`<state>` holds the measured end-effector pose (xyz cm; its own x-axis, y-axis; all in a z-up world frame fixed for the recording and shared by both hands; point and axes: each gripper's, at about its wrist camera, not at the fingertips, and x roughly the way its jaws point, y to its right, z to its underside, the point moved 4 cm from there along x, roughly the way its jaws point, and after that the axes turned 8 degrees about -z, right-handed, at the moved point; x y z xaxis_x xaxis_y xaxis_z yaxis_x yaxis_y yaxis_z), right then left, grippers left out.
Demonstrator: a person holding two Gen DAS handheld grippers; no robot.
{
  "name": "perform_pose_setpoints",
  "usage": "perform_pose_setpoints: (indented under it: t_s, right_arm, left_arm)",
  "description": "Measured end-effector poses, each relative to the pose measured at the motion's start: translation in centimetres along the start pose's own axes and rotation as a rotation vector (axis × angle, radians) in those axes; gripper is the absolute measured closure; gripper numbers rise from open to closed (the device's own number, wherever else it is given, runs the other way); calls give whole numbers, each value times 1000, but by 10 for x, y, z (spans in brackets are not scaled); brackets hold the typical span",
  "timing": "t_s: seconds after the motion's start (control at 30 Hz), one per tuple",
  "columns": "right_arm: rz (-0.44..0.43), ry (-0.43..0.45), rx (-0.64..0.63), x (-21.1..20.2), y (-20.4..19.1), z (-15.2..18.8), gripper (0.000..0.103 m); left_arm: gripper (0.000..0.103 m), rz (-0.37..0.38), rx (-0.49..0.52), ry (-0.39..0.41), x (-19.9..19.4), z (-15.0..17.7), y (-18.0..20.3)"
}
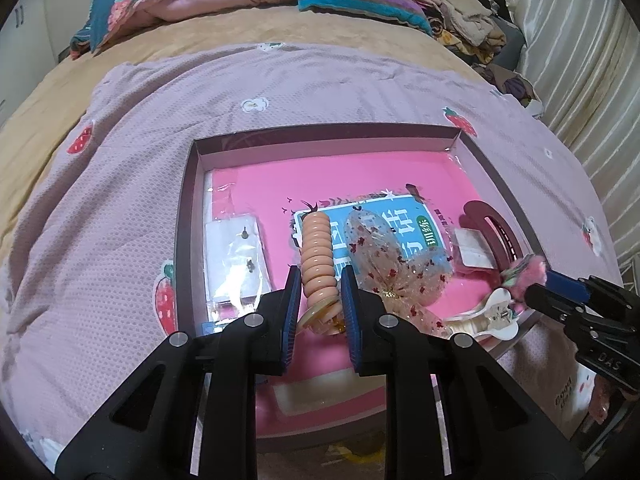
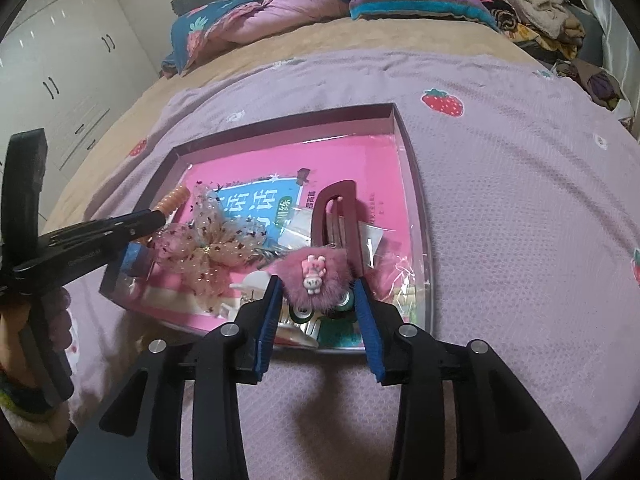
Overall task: Organize jewelry
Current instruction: 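Carry hair tie into tray with left tool while right tool releases pom-pom clip, then lift both open tools out of the tray toward the yellow bangle packet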
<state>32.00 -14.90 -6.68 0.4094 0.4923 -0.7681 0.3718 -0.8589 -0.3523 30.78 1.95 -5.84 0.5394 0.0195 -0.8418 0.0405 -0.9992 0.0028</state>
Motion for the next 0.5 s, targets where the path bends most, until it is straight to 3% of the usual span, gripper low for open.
perform_pose_setpoints:
  t_s: [0.1, 0.27, 0.37, 0.5]
  right_arm:
    - [-16, 28, 10, -14, -2, 0, 49]
    - [-19, 67, -6, -39, -5, 4, 39]
    - [-15, 94, -25, -54, -8, 8, 30]
    - [-14, 113, -49, -72, -12, 17, 26]
  left_arm:
    - [90, -3, 0, 3, -2, 1, 1]
    - [89, -9, -5, 11, -9, 2, 3]
    - [75, -14, -5, 33, -21, 2, 4]
    - [53, -25, -9, 68, -39, 3, 6]
